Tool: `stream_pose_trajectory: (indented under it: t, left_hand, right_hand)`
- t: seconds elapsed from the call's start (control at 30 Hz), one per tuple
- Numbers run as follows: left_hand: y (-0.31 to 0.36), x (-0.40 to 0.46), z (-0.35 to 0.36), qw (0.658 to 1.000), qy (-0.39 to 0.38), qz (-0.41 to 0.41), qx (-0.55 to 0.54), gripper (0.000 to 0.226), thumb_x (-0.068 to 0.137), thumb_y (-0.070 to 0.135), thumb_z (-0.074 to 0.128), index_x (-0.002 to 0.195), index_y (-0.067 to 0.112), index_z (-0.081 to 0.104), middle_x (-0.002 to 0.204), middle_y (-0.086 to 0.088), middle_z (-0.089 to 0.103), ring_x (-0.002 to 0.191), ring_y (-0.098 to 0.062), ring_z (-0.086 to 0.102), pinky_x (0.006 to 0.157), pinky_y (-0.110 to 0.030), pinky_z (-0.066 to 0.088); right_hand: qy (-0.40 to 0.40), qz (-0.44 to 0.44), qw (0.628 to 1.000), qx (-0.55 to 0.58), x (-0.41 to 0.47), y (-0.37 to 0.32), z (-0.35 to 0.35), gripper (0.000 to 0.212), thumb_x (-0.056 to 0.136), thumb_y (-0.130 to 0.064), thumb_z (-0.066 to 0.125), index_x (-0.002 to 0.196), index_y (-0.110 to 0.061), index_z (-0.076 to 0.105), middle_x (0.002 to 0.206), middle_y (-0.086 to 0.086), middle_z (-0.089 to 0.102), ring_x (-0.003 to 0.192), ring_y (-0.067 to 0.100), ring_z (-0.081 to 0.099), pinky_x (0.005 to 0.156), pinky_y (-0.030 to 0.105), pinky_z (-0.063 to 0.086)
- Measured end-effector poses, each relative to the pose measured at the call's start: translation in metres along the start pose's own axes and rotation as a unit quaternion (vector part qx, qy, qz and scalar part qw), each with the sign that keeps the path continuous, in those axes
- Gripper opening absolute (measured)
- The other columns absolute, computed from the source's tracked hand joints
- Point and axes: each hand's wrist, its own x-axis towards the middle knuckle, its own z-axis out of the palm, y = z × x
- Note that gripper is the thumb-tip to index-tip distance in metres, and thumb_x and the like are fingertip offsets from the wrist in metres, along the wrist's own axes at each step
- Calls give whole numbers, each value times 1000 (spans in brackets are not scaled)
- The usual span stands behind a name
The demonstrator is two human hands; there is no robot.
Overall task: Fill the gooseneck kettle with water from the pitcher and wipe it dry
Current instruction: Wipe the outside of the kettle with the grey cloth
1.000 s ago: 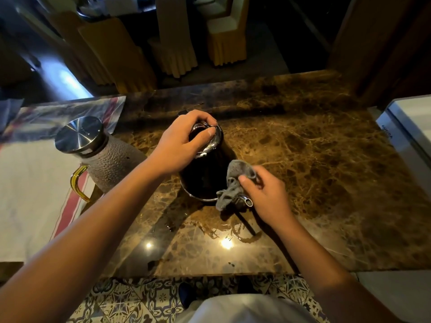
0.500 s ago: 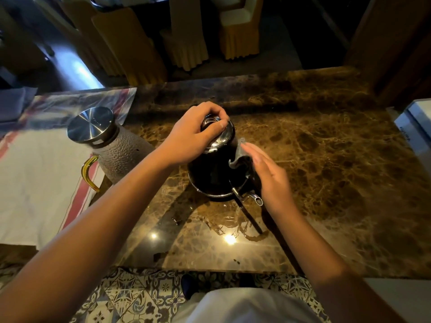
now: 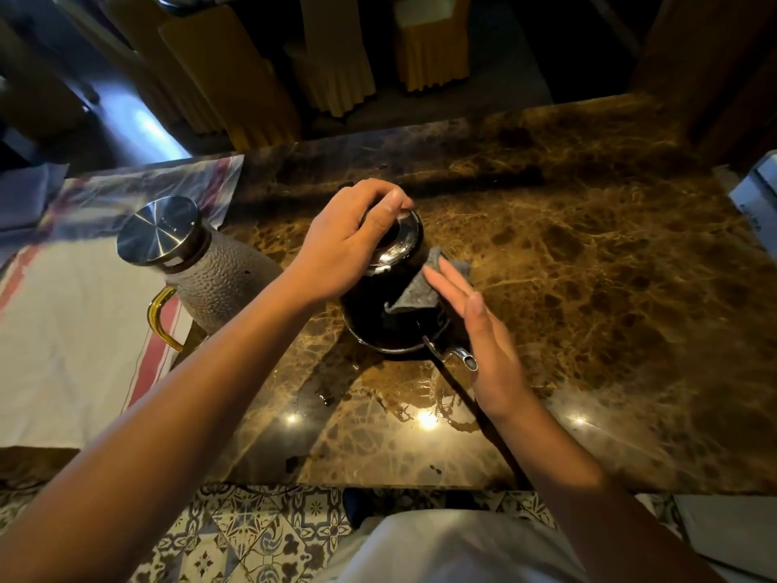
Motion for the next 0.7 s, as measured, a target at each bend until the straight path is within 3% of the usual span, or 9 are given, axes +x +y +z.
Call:
stream_pose_trajectory:
  t: [0.1, 0.2, 0.27, 0.33, 0.4, 0.47, 0.63, 0.7]
  left_hand:
    - [0, 0, -1, 1000, -4, -11, 17, 49, 103, 50, 38, 139, 21, 56, 127, 7, 63, 119, -14, 59, 101, -48, 49]
    - [1, 0, -1, 999, -8, -8, 31, 45, 104, 44, 41, 138, 19, 57, 125, 9, 61, 118, -13, 58, 102, -45, 49]
    - [1, 0, 0, 999, -9, -7, 31, 43, 103, 44, 42, 134, 19, 59, 123, 9, 62, 116, -13, 58, 100, -45, 49]
    - [0, 0, -1, 999, -7, -7, 31, 42, 102, 44, 42, 132, 20, 60, 122, 9, 63, 115, -13, 58, 99, -43, 49]
    - [1, 0, -1, 999, -6, -12, 30, 41, 102, 44, 42, 130, 21, 61, 122, 9, 64, 115, -12, 58, 99, -42, 48]
    - [2, 0, 0, 1000, -5, -18, 25, 39, 102, 45, 42, 127, 22, 61, 124, 12, 64, 116, -11, 58, 100, -43, 48]
    - [2, 0, 0, 999, -5, -28, 17, 36, 103, 45, 43, 124, 22, 61, 126, 12, 65, 116, -12, 59, 101, -48, 48]
    - [1, 0, 0, 999, -5, -29, 15, 35, 103, 44, 44, 124, 22, 61, 126, 12, 65, 116, -12, 59, 100, -49, 49]
  right_hand:
    - [-19, -30, 999, -27, 13, -5, 3, 80, 98, -74, 27, 159, -23, 39, 170, -10, 29, 155, -5, 20, 125, 17, 17]
    - [-14, -25, 996, -83, 25, 5, 0, 57, 108, -51, 30, 161, -29, 29, 172, -12, 23, 156, -5, 16, 125, 16, 14]
    - [9, -17, 996, -91, 24, 16, -8, 48, 110, -35, 36, 158, -26, 37, 170, -7, 30, 157, 2, 22, 127, 21, 19]
    - [79, -11, 992, -100, 18, 27, -17, 37, 108, -20, 51, 144, -26, 57, 159, -1, 49, 150, 8, 40, 124, 26, 32]
    - [156, -8, 977, -144, 10, 36, -20, 31, 101, -11, 65, 126, -28, 71, 140, -2, 64, 135, 6, 56, 114, 27, 45]
    - [201, -20, 963, -179, 2, 44, -15, 22, 94, -9, 74, 111, -22, 78, 123, -6, 67, 119, 2, 62, 101, 26, 53]
    - [201, -70, 954, -212, -5, 41, -3, 12, 86, -2, 80, 95, -10, 80, 104, -4, 65, 101, -2, 63, 87, 14, 50]
    - [185, -100, 952, -222, 1, 30, -6, 13, 84, -3, 81, 95, -10, 79, 102, 0, 68, 100, 6, 66, 88, 19, 52]
